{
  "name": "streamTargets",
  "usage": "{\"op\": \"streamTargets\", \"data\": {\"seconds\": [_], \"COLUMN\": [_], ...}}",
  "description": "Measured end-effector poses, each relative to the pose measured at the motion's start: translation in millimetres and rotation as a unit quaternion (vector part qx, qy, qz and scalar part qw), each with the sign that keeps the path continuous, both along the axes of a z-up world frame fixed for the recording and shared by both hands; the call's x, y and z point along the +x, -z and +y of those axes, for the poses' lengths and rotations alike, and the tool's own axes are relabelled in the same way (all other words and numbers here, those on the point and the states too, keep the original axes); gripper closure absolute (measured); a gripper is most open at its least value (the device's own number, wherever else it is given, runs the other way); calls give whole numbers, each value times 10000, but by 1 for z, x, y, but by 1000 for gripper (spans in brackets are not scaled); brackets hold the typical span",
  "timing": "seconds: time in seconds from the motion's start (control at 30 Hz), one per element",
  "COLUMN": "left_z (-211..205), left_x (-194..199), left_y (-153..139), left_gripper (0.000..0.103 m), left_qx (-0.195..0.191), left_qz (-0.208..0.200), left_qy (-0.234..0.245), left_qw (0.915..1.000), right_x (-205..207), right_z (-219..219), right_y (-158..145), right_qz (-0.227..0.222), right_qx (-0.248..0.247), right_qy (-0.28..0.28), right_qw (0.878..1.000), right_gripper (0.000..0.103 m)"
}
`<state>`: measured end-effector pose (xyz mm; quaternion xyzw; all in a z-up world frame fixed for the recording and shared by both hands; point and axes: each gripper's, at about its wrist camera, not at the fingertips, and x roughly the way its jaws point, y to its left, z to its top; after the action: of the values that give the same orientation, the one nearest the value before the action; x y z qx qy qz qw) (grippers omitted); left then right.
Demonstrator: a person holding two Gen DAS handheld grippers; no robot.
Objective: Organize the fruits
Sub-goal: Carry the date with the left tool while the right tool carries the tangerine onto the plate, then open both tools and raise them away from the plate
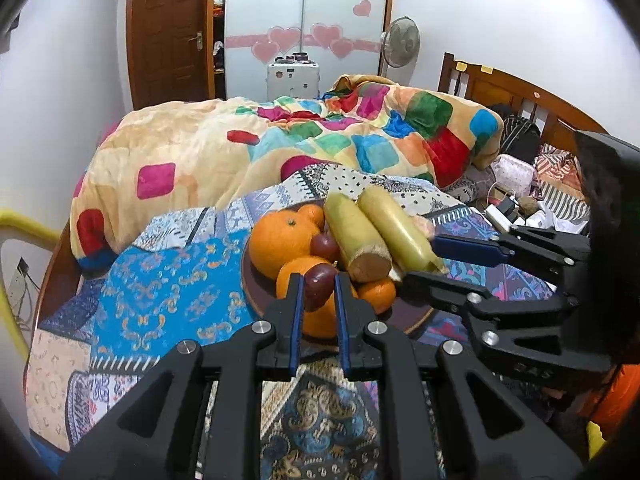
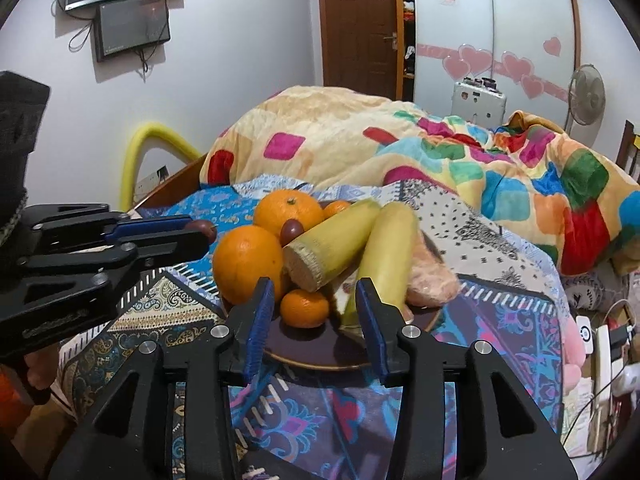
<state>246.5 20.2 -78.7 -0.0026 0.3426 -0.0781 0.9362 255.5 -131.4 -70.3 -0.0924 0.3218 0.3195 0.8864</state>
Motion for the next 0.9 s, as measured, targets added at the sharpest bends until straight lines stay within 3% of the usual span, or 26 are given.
{"op": "streamTargets", "data": {"seconds": [0.37, 0.47, 0.53, 0.67, 0.9], "left_z": [-14, -17, -18, -14, -13], "left_x": [39, 43, 43, 36, -15], "left_y": [8, 12, 11, 4, -40], "left_gripper": [89, 82, 71, 70, 70], "left_qx": [104, 110, 180, 188, 225], "left_qz": [220, 277, 237, 92, -654], "left_qy": [84, 135, 77, -60, -301], "left_qw": [9997, 9995, 9995, 9998, 9971], "right_x": [11, 14, 15, 11, -18], "right_z": [-20, -26, -28, -33, -46], "right_y": [3, 3, 2, -6, -41], "right_qz": [-8, -7, -19, -135, -521], "right_qx": [183, 272, 292, 351, 522], "right_qy": [209, 264, 275, 353, 429], "right_qw": [9996, 9993, 9992, 9987, 9964], "right_gripper": [63, 63, 63, 63, 63]}}
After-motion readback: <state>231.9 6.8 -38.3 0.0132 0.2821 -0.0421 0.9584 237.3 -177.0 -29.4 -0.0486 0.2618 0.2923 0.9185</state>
